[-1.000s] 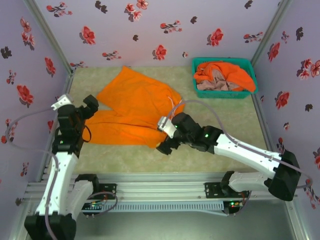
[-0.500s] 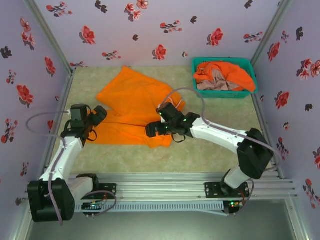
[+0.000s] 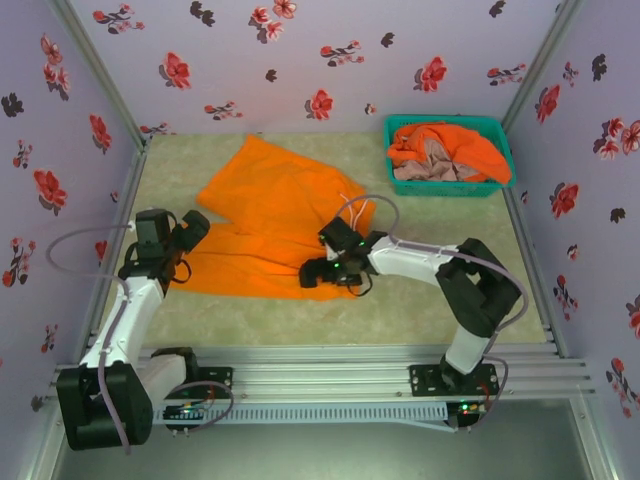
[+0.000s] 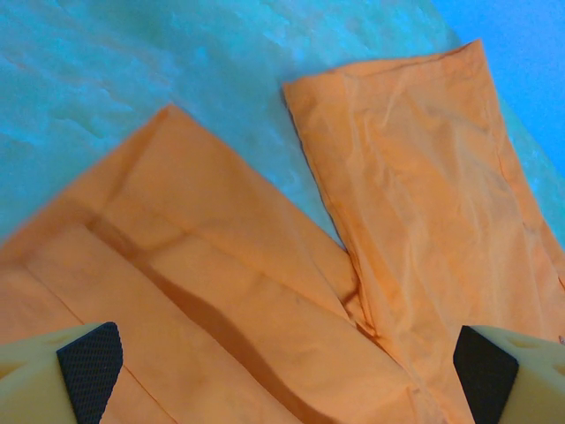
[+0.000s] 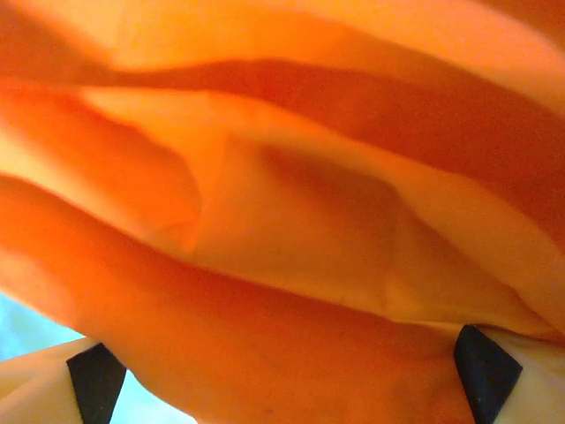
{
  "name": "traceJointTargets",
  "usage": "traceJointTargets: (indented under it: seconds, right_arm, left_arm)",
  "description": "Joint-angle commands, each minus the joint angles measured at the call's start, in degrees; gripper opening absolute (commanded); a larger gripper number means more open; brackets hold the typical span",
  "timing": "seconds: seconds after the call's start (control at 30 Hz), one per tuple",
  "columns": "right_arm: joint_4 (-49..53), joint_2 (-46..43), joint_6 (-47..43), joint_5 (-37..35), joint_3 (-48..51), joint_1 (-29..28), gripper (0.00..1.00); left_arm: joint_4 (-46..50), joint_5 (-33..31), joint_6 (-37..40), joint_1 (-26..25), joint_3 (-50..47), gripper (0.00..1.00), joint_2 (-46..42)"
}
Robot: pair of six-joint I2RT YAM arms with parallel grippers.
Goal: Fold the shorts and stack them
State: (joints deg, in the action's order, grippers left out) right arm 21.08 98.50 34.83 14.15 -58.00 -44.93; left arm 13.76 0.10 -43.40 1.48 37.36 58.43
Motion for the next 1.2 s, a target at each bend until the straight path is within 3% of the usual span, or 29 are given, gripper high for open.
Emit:
traceJointTargets:
  seconds: [0.0,0.2,0.4,0.53,0.8,1.0,1.17]
  right_arm:
    - [10.41,-2.62,-4.65,-6.56,2.32,5.23,0.98]
    - [6.08,-8.77,-8.14,-0.88,2.41,5.38,0.99]
    - [2.50,-11.74,-8.01,-3.55,1.25,5.29,0.99]
    - [1.46,-12.01,-7.76,-4.22,1.26,5.29,0.99]
    - [1.36,-13.33,-7.67,-5.23,3.32,5.29,0.99]
    - [1.67,-14.43,-7.50,-7.03,5.08,5.38,0.99]
    - [1.72,-14.53,-6.80,-7.12,5.52,5.55,0.99]
  left_arm:
    - [2.62,-0.08,-0.02,0.47,0.43,0.99,-1.48]
    - [9.47,-1.15,-4.07,0.05,-0.19,0.99,-2.75]
    - [15.03,-5.99,-6.91,-5.01,-2.24,0.93,-2.56]
    - [14.03,-7.28,-8.37,-5.87,-4.79,0.84,0.04]
    - [8.54,-8.80,-6.44,-6.20,-5.35,0.75,9.42]
    - [5.75,-8.36,-6.26,-7.08,-5.64,0.52,12.87]
    - [4.82,-8.10,-4.82,-7.10,-5.20,0.23,14.25]
